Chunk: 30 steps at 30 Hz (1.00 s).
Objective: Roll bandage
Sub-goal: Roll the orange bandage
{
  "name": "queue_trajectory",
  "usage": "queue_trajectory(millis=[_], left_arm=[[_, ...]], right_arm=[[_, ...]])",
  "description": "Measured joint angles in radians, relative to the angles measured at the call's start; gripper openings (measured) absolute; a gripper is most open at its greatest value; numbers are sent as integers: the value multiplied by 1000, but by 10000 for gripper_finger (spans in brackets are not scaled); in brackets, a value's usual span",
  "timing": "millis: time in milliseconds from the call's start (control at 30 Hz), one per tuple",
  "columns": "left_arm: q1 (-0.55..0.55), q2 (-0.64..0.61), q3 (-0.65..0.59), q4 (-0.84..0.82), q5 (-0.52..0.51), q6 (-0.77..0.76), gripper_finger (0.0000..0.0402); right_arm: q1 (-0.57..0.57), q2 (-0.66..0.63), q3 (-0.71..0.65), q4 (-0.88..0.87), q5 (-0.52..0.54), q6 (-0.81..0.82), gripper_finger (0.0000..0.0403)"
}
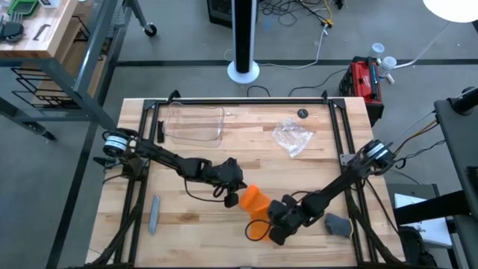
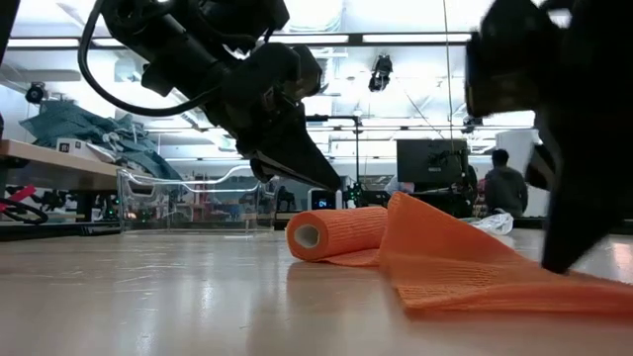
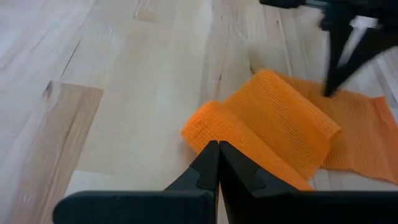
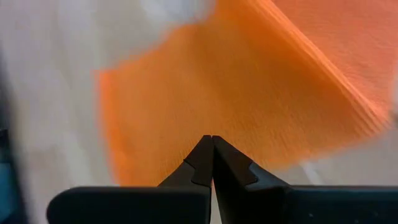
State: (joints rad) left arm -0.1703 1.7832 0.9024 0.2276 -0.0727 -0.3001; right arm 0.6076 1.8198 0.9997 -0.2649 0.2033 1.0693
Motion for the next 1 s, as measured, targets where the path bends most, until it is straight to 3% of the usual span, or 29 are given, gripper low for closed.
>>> queue_trajectory(millis=[333, 533, 800, 1000], left_arm=[[-4, 0, -1, 0, 0, -5, 0], [-8, 0, -1, 0, 0, -6, 0], [-12, 0, -2, 2, 0, -16, 0], [-12, 0, -2, 4, 0, -17, 0]], right_arm=[[-1, 2, 71, -268, -54, 134, 0], [2, 3, 146, -424, -83, 12, 0], [8, 2, 237, -452, -73, -102, 0], [14, 17, 238, -341, -28, -103, 0]])
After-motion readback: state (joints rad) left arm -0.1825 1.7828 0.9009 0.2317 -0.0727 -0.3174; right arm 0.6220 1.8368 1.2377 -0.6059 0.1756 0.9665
